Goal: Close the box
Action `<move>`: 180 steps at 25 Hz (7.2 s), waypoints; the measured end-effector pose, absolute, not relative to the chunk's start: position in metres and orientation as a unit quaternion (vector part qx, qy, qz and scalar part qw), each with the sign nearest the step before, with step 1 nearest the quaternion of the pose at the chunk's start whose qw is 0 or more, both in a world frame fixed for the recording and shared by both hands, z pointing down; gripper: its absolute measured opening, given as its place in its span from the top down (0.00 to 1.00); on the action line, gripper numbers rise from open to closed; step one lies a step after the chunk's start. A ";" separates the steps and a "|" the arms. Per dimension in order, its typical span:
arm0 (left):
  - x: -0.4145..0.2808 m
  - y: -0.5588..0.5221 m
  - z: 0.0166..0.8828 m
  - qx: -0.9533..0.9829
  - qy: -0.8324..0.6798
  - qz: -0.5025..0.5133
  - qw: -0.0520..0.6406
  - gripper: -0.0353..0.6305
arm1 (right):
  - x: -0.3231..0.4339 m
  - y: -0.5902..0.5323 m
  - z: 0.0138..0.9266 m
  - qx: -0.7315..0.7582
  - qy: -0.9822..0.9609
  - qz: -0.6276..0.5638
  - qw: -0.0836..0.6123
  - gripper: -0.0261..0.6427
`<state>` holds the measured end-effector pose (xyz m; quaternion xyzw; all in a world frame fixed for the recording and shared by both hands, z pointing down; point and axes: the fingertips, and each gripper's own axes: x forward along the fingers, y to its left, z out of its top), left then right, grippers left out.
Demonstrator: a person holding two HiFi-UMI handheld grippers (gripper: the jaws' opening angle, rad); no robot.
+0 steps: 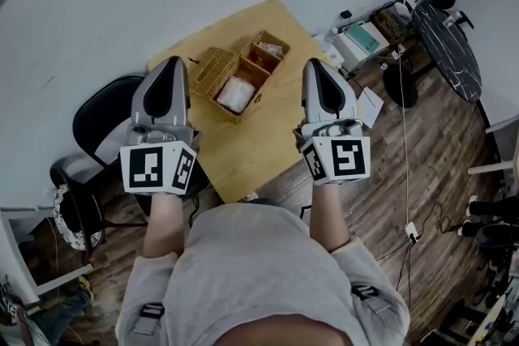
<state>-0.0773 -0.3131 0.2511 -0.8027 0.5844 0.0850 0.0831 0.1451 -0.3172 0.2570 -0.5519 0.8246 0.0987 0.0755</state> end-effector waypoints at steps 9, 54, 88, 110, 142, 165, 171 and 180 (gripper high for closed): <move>-0.084 -0.332 0.300 -0.793 0.606 0.054 0.034 0.86 | 0.133 -0.345 0.298 -0.526 0.847 0.058 0.057 0.96; -0.154 -0.427 0.619 -0.678 0.469 0.098 -0.558 0.76 | 0.063 -0.387 0.389 -0.557 0.828 -0.017 -0.070 0.96; -0.171 -0.466 0.593 -0.713 0.420 0.123 -0.548 0.74 | 0.065 -0.395 0.384 -0.610 0.786 0.009 -0.096 0.96; -0.137 -0.430 0.495 -0.812 0.472 0.016 -0.344 0.79 | 0.094 -0.369 0.347 -0.594 0.801 0.040 -0.064 0.96; -0.038 -0.359 0.483 -0.819 0.528 -0.053 -0.220 0.73 | 0.185 -0.329 0.345 -0.566 0.823 0.032 -0.037 0.96; 0.002 -0.337 0.528 -0.805 0.543 -0.124 -0.206 0.67 | 0.203 -0.323 0.352 -0.538 0.842 0.030 -0.037 0.96; 0.005 -0.335 0.537 -0.801 0.545 -0.128 -0.213 0.67 | 0.206 -0.322 0.351 -0.539 0.841 0.031 -0.039 0.96; 0.004 -0.330 0.557 -0.788 0.554 -0.139 -0.228 0.70 | 0.210 -0.320 0.352 -0.538 0.841 0.030 -0.041 0.96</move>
